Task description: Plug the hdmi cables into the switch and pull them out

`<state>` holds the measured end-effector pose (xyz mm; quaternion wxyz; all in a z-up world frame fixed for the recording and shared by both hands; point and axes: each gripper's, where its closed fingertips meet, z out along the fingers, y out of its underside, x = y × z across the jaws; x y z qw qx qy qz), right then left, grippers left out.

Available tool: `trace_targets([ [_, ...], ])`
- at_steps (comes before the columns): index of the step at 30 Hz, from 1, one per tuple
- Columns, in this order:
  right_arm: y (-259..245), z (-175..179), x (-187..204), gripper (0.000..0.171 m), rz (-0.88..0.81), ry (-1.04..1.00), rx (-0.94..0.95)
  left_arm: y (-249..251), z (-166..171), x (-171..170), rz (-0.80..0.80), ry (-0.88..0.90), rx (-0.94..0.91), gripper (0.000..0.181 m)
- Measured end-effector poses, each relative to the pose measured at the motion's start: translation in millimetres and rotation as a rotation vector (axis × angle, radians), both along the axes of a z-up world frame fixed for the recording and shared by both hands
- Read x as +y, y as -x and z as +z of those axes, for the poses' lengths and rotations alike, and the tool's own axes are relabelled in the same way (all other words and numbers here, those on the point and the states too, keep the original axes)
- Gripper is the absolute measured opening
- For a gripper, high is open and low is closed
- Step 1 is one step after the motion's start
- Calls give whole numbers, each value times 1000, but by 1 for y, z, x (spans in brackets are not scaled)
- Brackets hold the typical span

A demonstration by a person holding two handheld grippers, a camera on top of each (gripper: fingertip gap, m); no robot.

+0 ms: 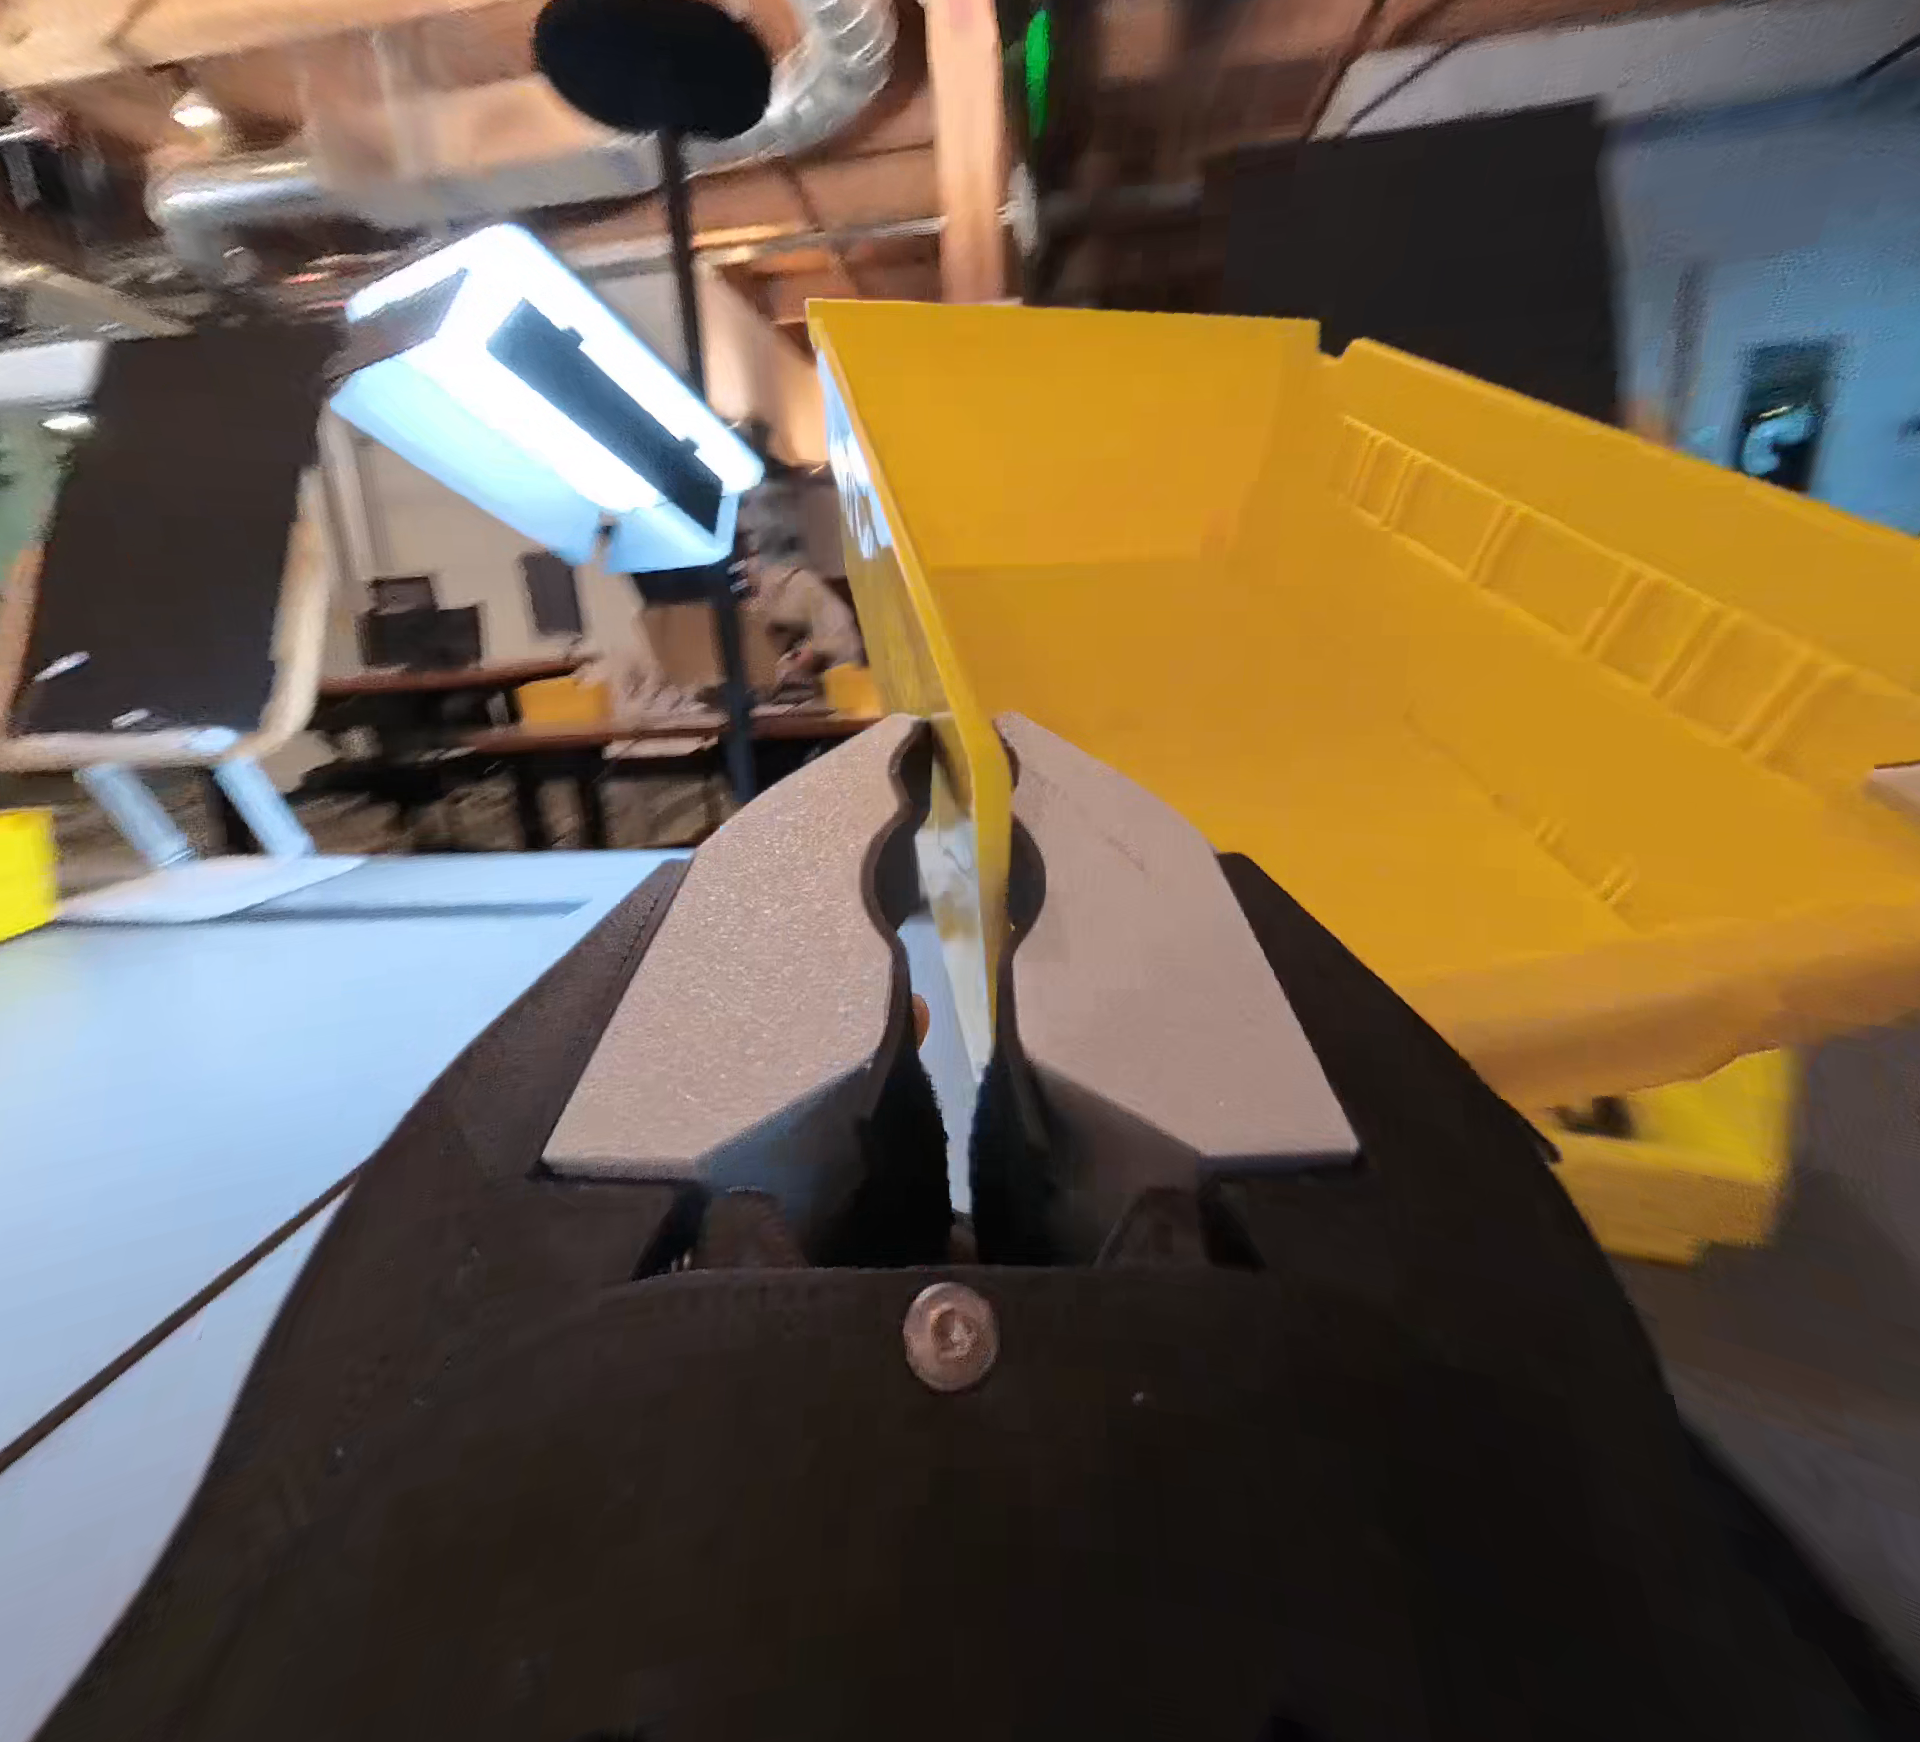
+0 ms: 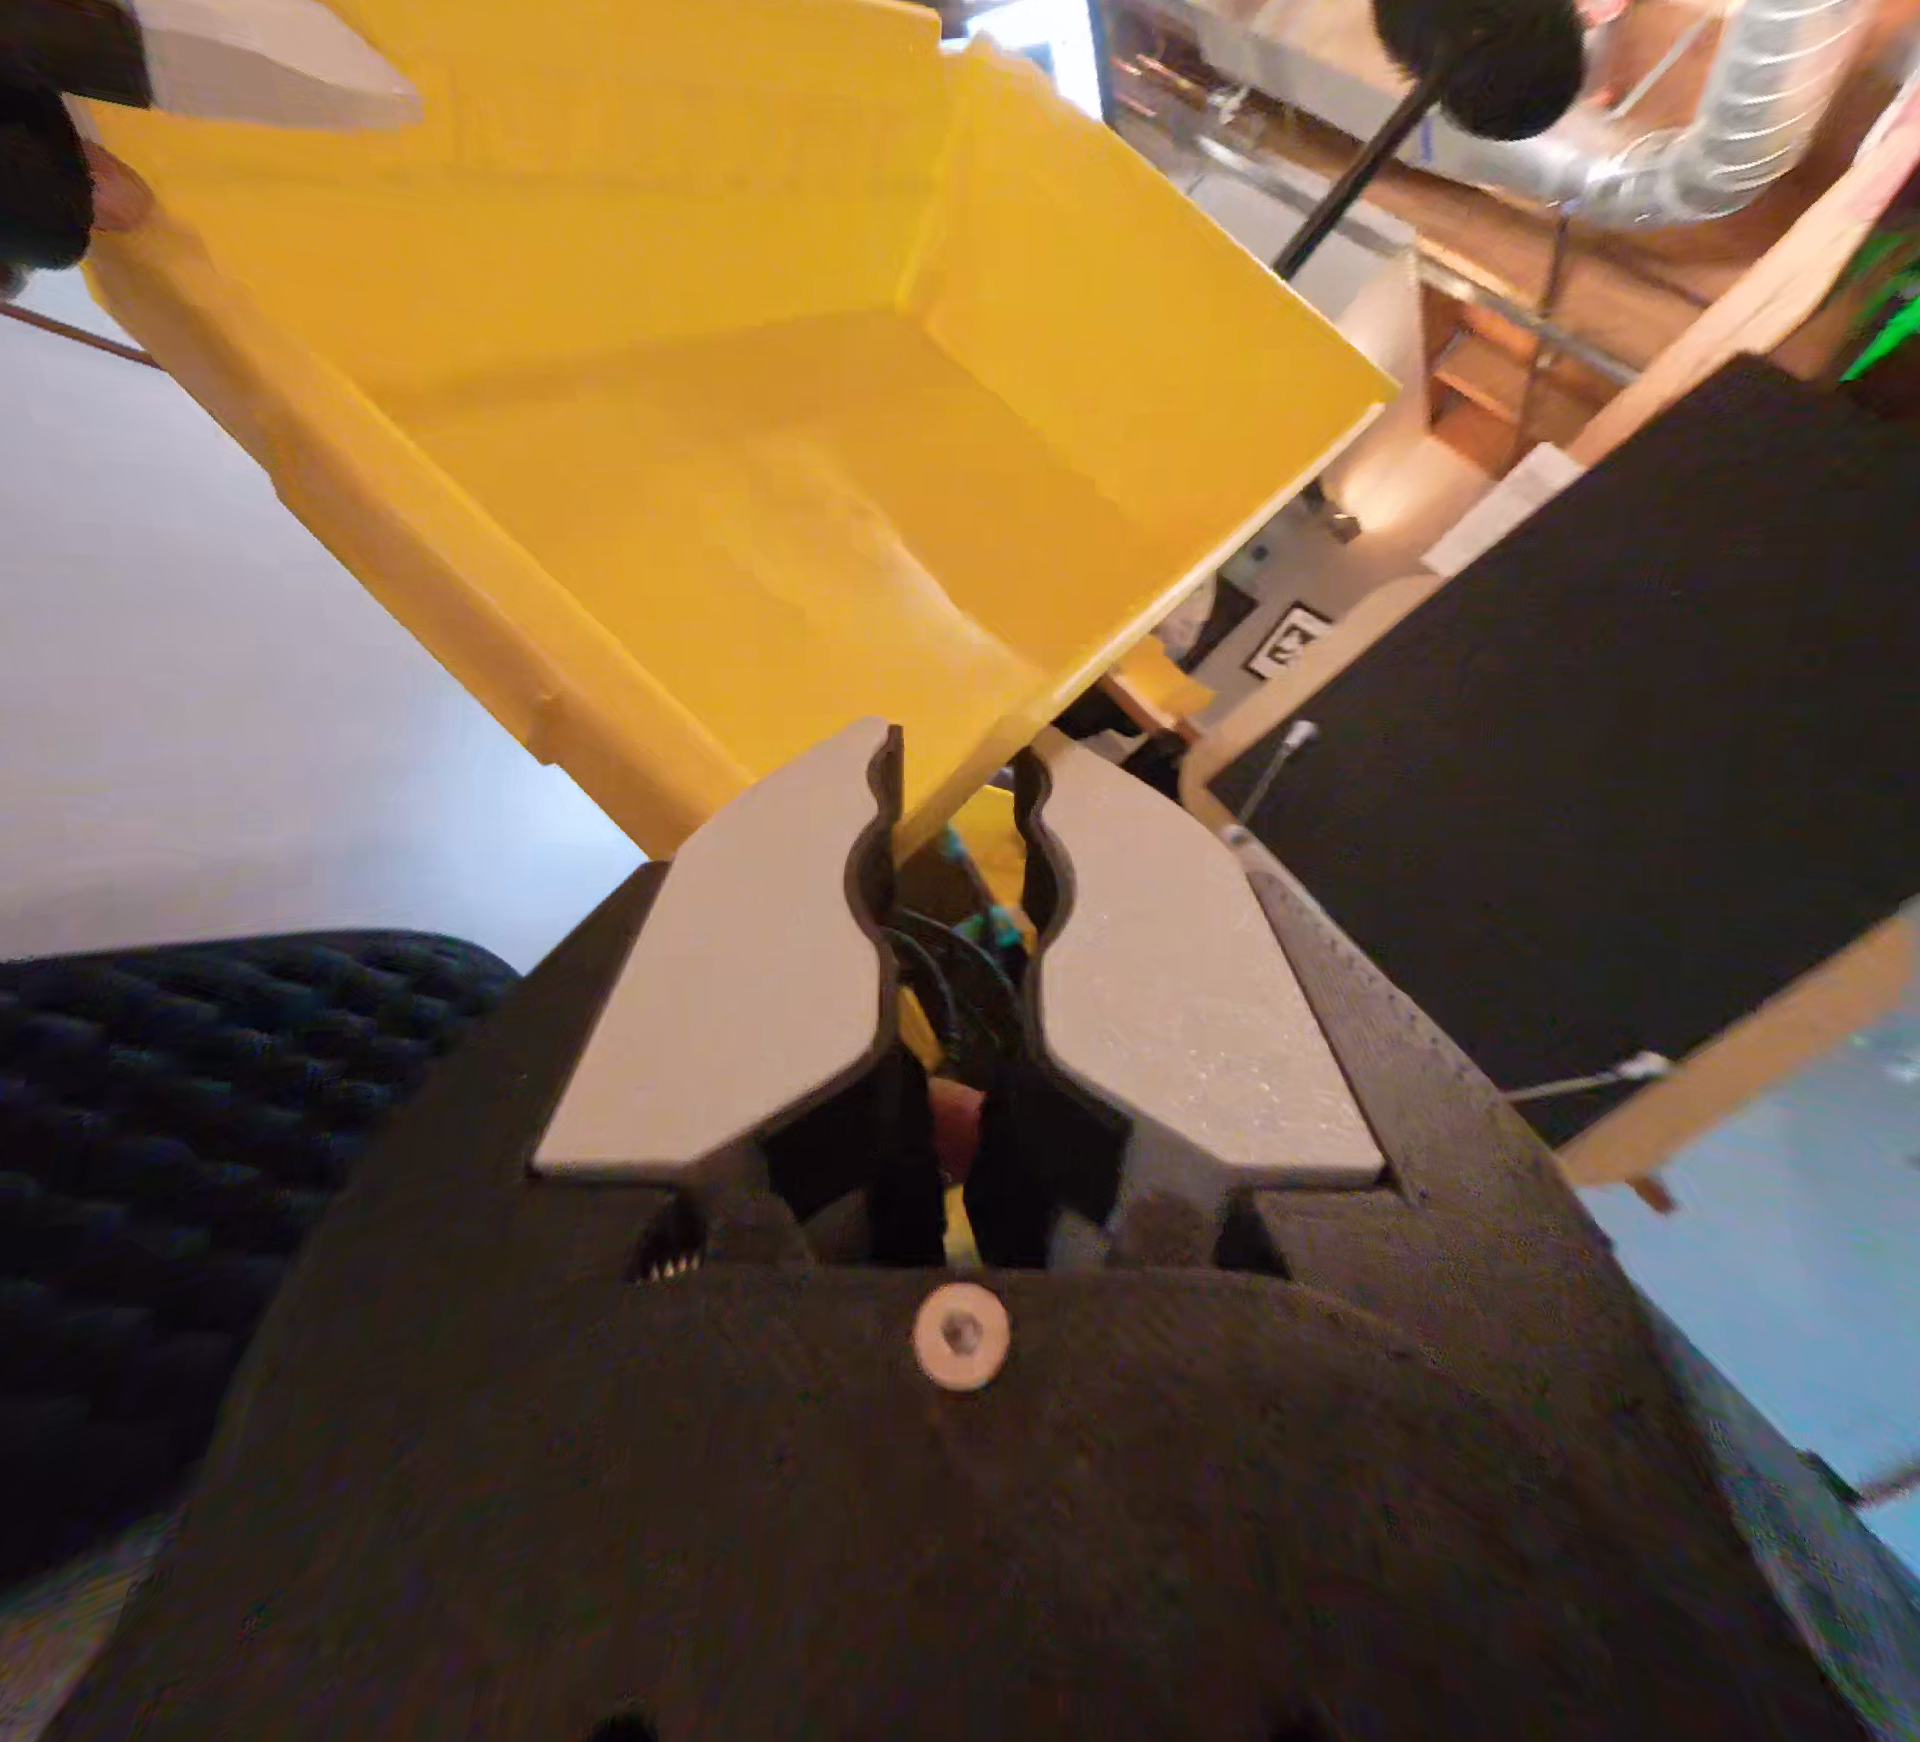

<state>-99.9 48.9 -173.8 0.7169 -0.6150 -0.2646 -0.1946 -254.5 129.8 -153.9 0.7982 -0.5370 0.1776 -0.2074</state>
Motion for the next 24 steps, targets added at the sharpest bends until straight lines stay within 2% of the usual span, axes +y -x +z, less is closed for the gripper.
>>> trace_targets([
  [3, -61, 11, -50, 20, -123, -38, -13, -74, 13, -31, -133, -41, 61, 10],
  [7, -152, -1, -111, 20, -311, -12, 66, -183, 15, -72, -311, -46, 139, 11],
  [13, -266, -48, -162, 20, -514, 83, 216, -323, -22, -98, -497, 24, 270, 11],
  [18, -315, -97, -178, 19, -623, 214, 357, -384, -65, -104, -607, 154, 337, 12],
  [24, -338, -133, -190, 19, -734, 334, 367, -419, -111, -103, -663, 260, 409, 11],
])
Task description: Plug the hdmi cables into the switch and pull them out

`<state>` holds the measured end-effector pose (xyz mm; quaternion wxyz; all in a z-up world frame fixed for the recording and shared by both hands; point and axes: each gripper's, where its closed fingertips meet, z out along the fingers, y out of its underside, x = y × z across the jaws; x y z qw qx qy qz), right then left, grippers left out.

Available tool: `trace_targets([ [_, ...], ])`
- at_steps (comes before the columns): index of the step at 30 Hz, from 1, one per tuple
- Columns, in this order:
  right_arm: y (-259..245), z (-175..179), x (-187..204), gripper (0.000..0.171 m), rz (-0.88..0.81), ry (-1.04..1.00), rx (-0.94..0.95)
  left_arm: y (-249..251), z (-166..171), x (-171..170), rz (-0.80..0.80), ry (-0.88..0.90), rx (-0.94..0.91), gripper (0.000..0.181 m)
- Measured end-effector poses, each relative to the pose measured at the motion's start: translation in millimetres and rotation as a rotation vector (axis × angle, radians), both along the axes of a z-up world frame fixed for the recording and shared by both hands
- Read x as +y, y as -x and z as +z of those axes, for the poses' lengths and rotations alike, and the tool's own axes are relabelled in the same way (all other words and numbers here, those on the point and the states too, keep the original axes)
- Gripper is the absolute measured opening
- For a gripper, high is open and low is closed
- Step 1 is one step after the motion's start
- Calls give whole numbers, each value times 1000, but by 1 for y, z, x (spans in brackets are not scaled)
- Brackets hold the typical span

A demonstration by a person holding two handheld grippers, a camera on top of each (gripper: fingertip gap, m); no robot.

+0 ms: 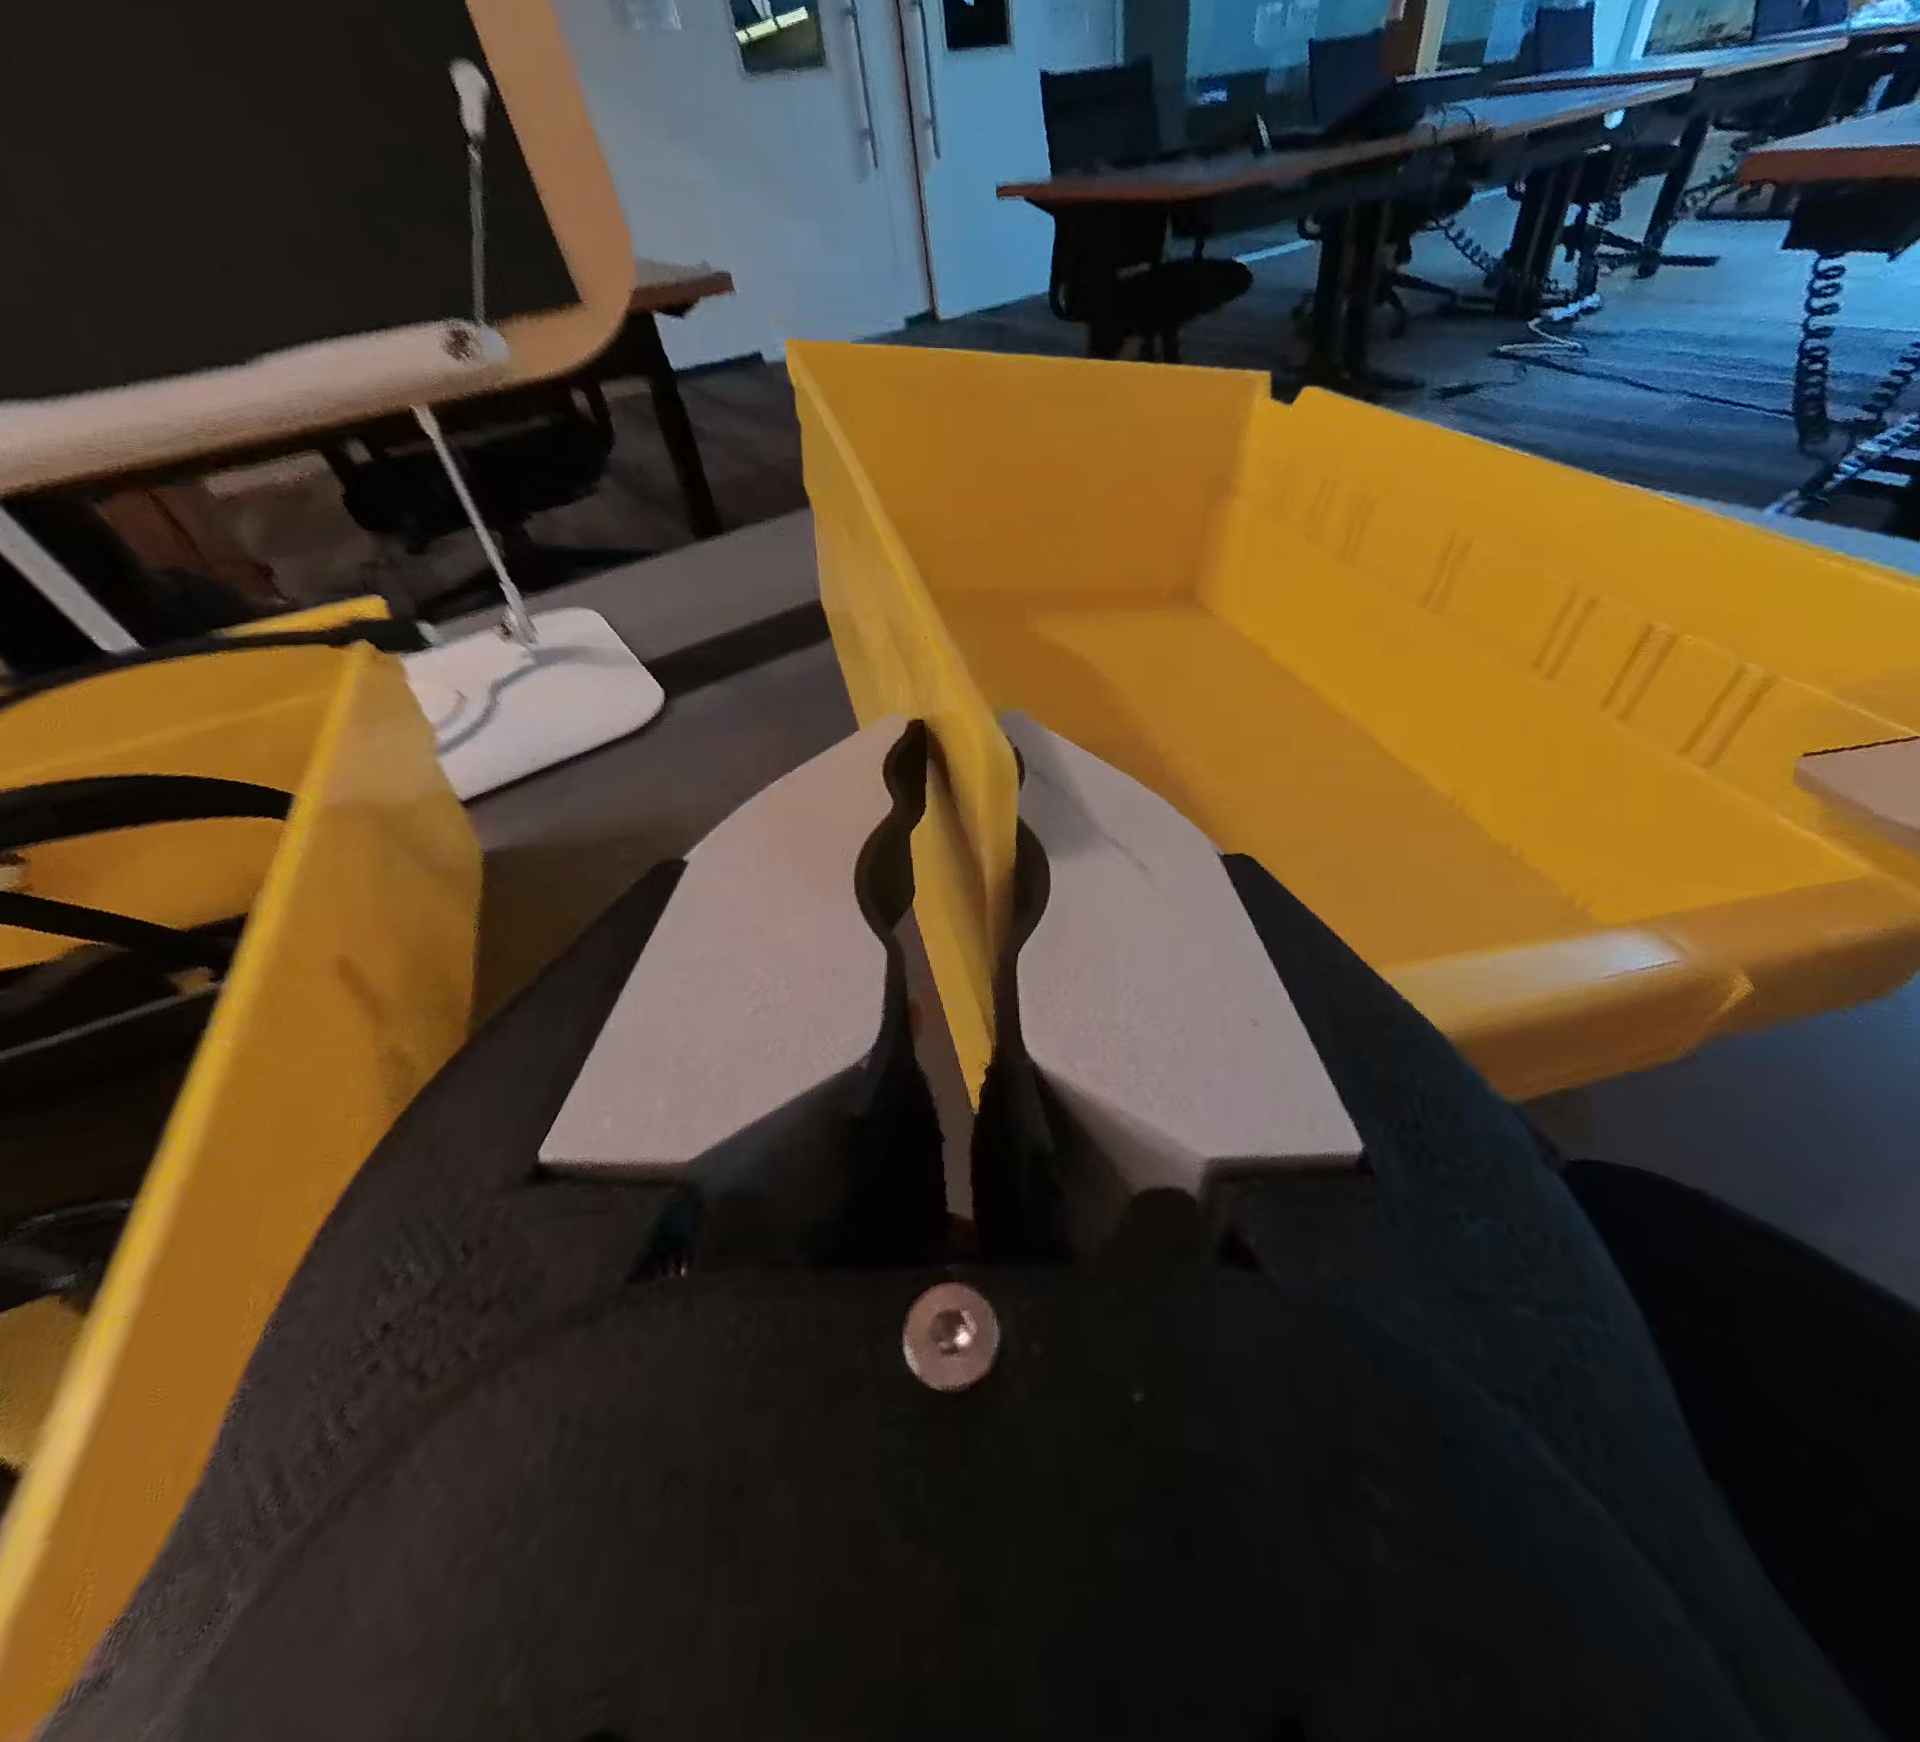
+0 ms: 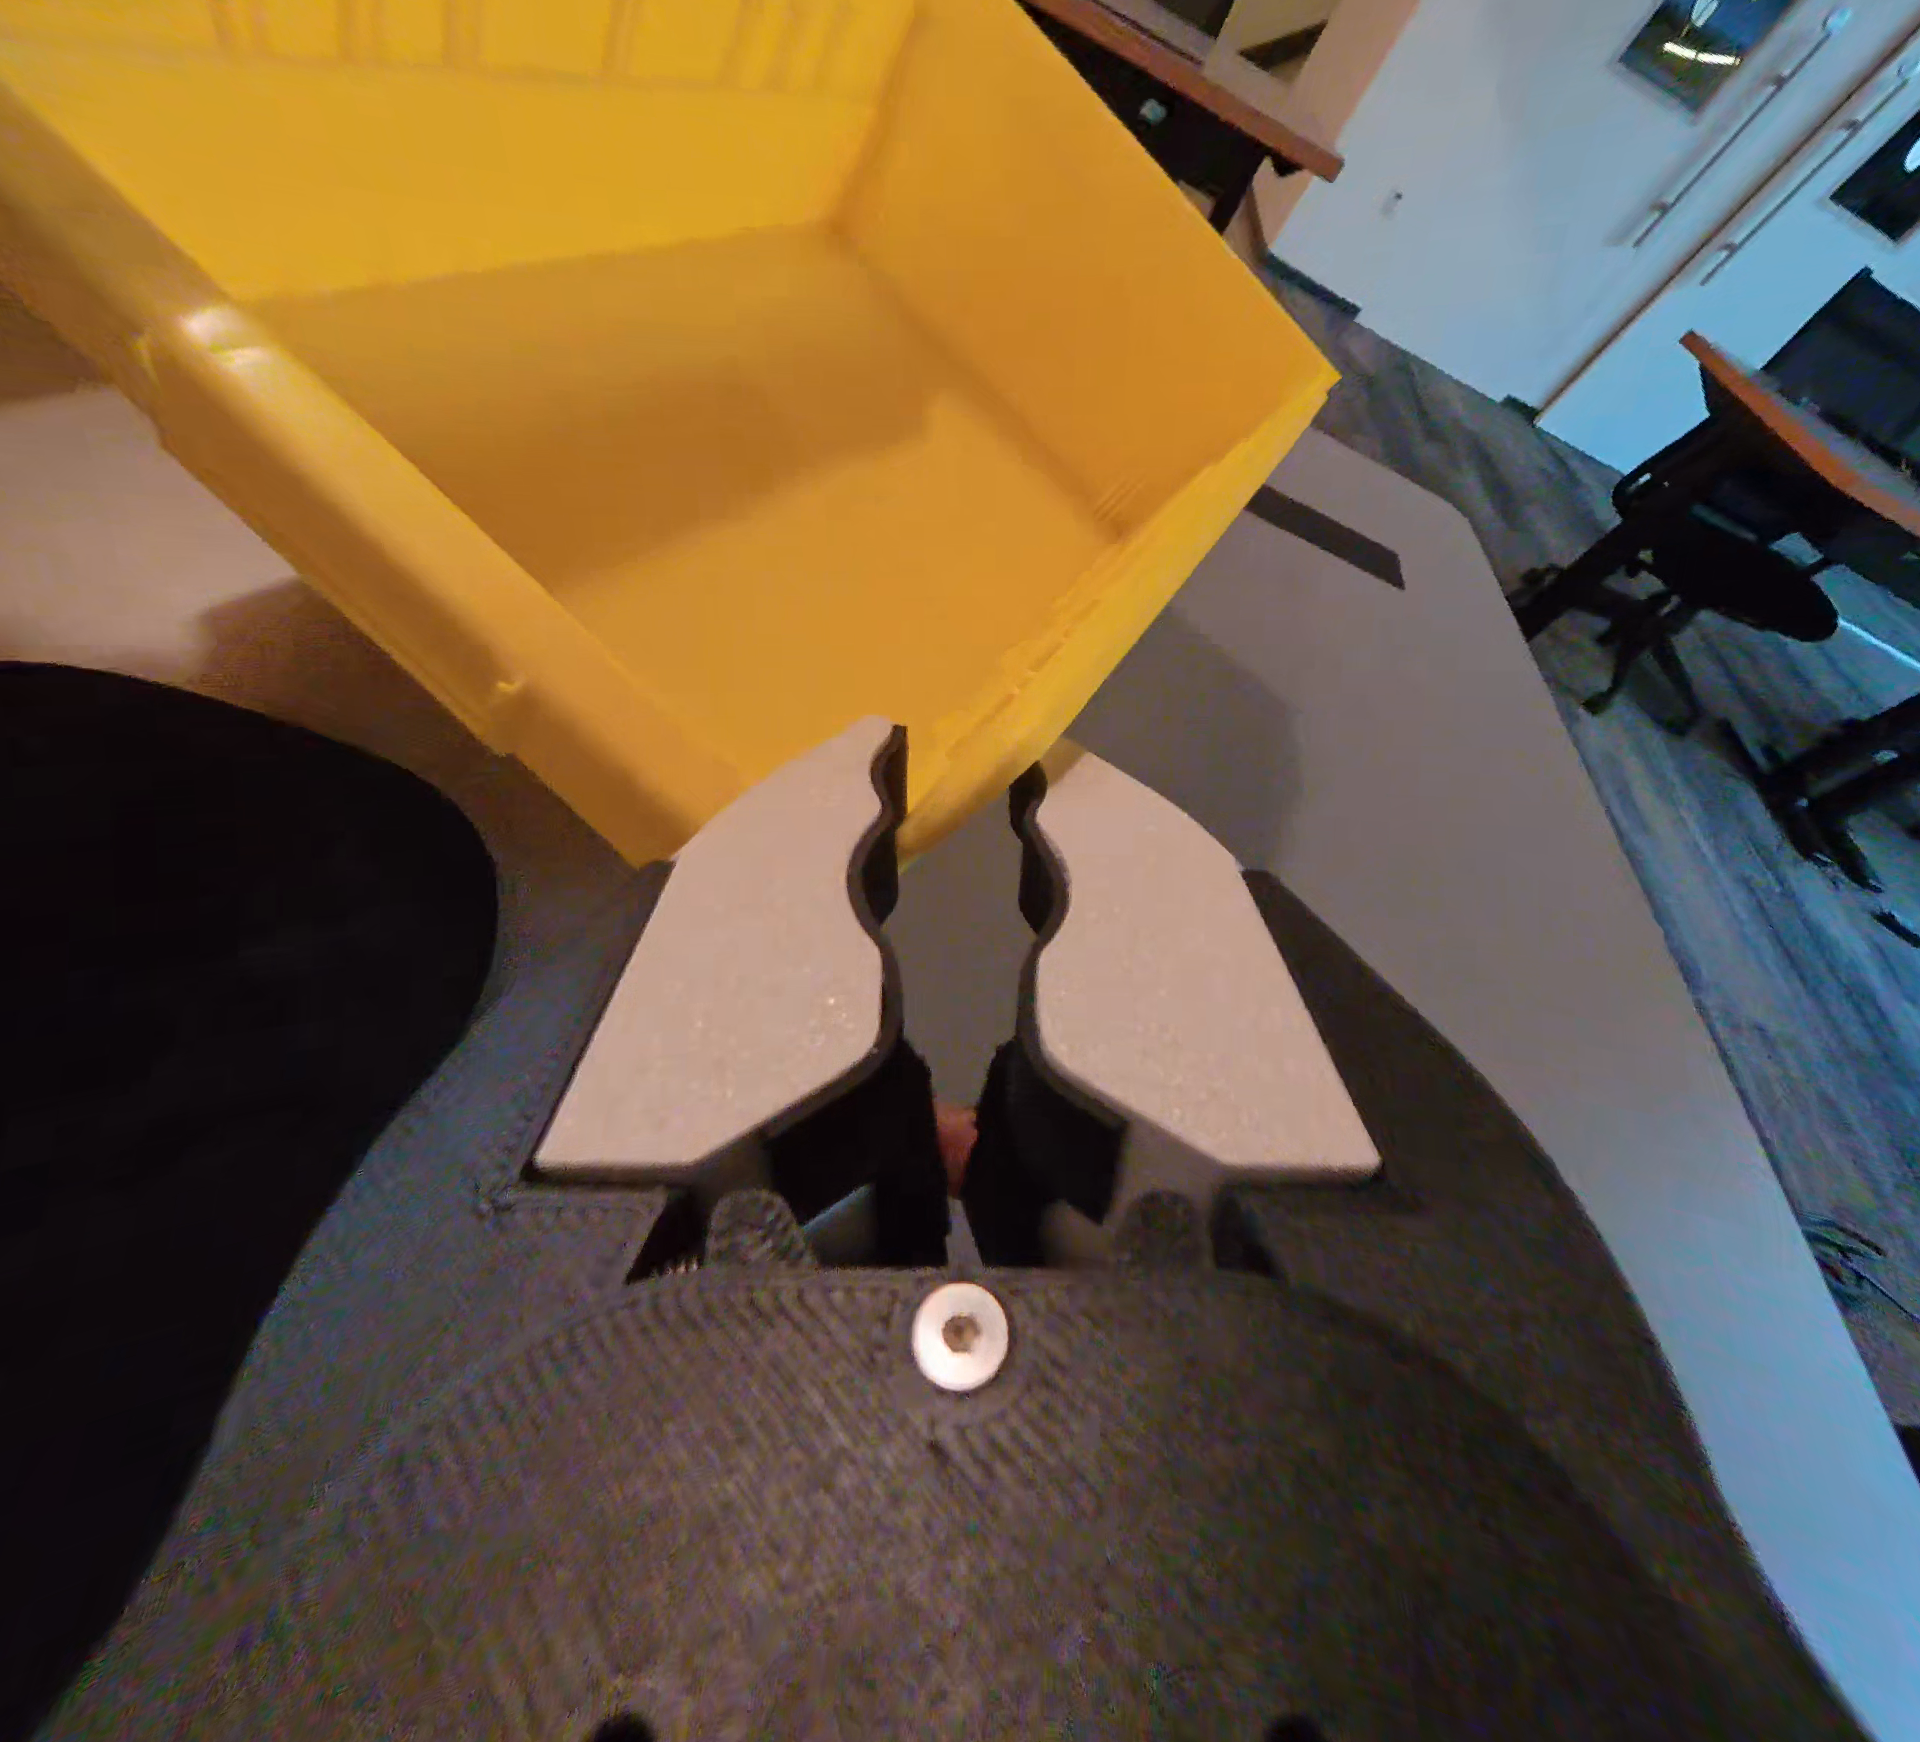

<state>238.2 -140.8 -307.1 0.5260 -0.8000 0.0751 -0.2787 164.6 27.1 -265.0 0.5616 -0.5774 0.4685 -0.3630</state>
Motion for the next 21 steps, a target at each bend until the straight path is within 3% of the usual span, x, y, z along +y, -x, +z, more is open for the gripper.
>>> trace_targets([
  [6, -7, -5, -10, 18, -33, 5, 16, -10, -15, -8, -76, 54, 35, 17],
  [11, 0, 2, -10, 26, 25, -37, 24, 11, 5, -17, -123, -29, 107, 82],
  [14, 0, 18, -23, 42, 2, -20, -85, 58, 31, -39, -204, -172, 85, 81],
  [16, 13, 37, -25, 47, 80, -18, -233, 104, 44, -34, -179, -342, 84, 70],
  [19, 50, 54, -14, 47, 267, 13, -364, 168, 23, 11, -129, -556, 308, 56],
  [21, 79, 49, 4, 46, 415, 75, -380, 201, -10, 47, -160, -568, 515, 54],
])
